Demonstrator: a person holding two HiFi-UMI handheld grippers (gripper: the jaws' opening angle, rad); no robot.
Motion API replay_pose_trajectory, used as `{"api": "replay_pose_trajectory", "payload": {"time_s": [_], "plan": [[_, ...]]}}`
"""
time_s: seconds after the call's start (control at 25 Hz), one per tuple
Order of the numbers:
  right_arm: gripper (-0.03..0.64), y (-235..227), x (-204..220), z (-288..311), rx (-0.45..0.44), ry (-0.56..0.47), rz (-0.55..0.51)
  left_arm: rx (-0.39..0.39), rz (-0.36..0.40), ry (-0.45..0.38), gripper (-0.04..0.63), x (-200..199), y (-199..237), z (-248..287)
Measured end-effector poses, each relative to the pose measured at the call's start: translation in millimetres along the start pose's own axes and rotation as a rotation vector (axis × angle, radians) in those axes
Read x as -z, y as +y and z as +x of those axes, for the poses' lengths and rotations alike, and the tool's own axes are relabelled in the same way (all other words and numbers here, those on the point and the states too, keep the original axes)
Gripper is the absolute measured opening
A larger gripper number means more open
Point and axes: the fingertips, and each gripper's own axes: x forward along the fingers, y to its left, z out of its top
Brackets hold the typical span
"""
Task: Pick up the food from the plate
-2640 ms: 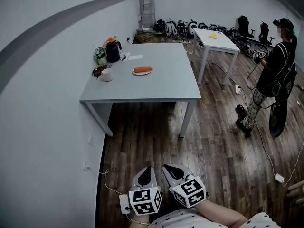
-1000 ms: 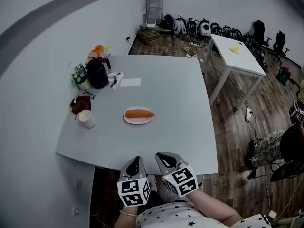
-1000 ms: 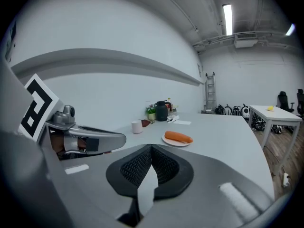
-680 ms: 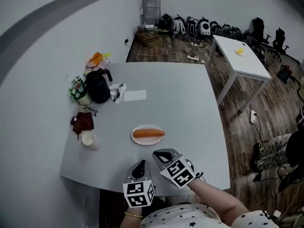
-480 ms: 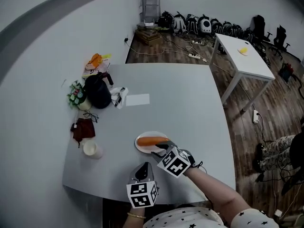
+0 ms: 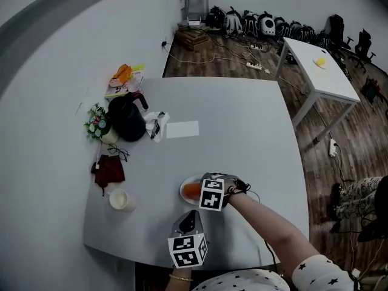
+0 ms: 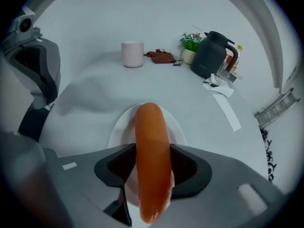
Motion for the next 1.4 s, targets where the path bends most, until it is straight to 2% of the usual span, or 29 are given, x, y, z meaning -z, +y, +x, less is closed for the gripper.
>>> {"api": "replay_pose_trajectory", "payload": {"time_s": [0.16,0.32,0.44,0.56,0.72,0.88,1.0,1.2,1.4], "plan": [[0.207,1,-2,1,-0.061,-0.006,0.002,-0.003,-0.004,0.004,0.008,2,-2,0],[0.204,2,-1,0,-0.031,-0.013,0.002,-0.004,0.005,-0.001,0.008,2,-5,-1],[0.204,0,0,-3,0.019,-0.034,0.050,-0.011,0.008,-0.012,0.008,0,-6,-5],[0.204,0,-3,-20,0.077,-0.129,0.140,-0.018,0.012,-0.029,0.008,-5,-8,-13],[0.204,9,-11,-59,0.118,-0.323,0.282,-0.017,0.023,-0.060,0.008,-12,-15,-25],[0.204,29,-9,-109,0.145,-0.542,0.500,-0.018,0.029,-0.099,0.008,-18,-24,-40],[0.205,45,1,-138,0.177,-0.665,0.661,-0.013,0.030,-0.121,0.008,-20,-31,-49],[0.205,78,17,-170,0.187,-0.795,0.871,0.005,0.050,-0.130,0.008,-13,-40,-59],[0.205,92,18,-186,0.221,-0.828,0.884,0.022,0.058,-0.132,0.008,-12,-45,-62]]}}
